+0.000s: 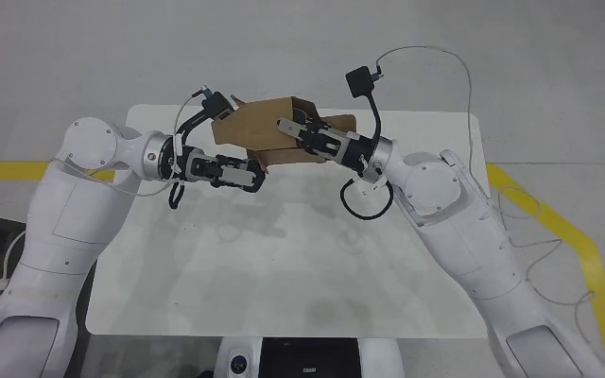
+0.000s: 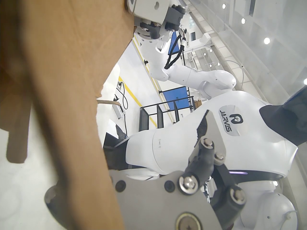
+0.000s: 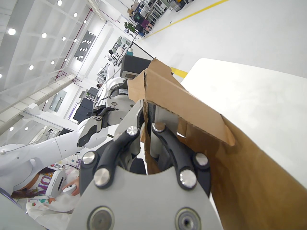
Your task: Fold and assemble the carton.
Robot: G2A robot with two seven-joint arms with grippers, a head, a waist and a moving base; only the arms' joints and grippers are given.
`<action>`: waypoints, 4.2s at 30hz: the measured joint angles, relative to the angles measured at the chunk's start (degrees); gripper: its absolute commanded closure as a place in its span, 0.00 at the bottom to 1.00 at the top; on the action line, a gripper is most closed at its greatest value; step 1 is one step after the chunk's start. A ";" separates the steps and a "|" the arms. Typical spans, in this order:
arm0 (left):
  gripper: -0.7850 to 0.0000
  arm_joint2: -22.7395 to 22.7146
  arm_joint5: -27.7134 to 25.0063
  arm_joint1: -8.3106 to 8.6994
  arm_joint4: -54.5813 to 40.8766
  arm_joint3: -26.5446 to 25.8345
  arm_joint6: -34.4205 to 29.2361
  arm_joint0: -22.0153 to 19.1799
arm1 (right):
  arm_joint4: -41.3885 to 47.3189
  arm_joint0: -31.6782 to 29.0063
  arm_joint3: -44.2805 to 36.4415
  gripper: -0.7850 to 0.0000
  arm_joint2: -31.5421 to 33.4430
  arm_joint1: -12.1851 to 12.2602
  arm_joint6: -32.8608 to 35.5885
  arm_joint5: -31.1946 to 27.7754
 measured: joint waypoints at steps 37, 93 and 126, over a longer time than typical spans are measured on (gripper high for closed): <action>0.00 0.13 0.19 -0.64 0.29 1.66 -0.16 -0.96 | 1.27 -3.32 -0.67 1.00 0.29 -1.32 0.45 -0.32; 0.00 0.53 1.07 -0.42 2.67 2.64 -1.66 1.59 | 7.74 -16.77 -5.60 1.00 15.72 2.24 12.82 11.22; 0.00 5.62 2.84 -3.55 -12.30 13.21 -3.21 -2.43 | 17.56 -13.41 -0.93 1.00 6.75 0.22 12.47 8.05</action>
